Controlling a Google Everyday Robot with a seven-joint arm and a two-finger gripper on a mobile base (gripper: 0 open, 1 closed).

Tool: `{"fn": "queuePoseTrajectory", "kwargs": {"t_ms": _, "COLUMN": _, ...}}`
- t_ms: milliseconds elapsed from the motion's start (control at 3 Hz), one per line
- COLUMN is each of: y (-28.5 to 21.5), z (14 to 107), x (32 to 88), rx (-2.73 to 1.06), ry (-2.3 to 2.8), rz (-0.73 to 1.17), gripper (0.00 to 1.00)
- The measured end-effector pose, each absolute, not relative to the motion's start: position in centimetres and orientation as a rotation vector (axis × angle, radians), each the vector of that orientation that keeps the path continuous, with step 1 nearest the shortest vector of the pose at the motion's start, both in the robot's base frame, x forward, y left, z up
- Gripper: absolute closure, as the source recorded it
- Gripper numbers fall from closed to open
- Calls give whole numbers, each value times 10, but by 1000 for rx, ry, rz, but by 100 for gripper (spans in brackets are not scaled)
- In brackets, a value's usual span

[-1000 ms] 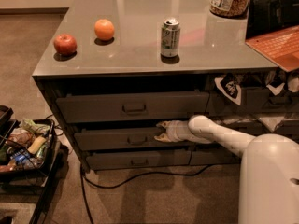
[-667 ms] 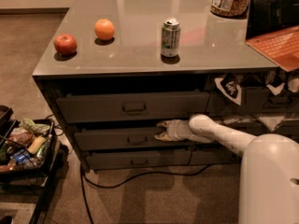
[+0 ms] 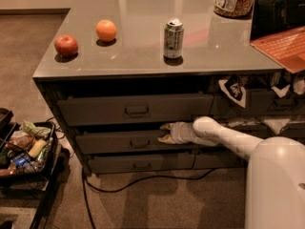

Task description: Open middle drawer

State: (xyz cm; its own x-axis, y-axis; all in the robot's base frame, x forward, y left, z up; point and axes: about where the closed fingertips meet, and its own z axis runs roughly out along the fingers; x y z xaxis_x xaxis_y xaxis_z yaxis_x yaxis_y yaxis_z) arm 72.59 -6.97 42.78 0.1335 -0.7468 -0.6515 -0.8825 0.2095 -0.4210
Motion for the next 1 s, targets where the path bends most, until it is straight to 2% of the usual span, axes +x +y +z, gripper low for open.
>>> {"fn": "queuePoseTrajectory", "kwargs": {"t_ms": 333, "y": -63, "z": 425, "x": 697, "rx": -1558, "ry": 1669, "rz": 235, "gripper": 53}}
{"fn": "queuePoseTrajectory", "kwargs": {"t_ms": 1000, "y": -62, "z": 426, "x": 699, "rx": -1551, "ry": 1677, "rz": 240, "gripper": 56}}
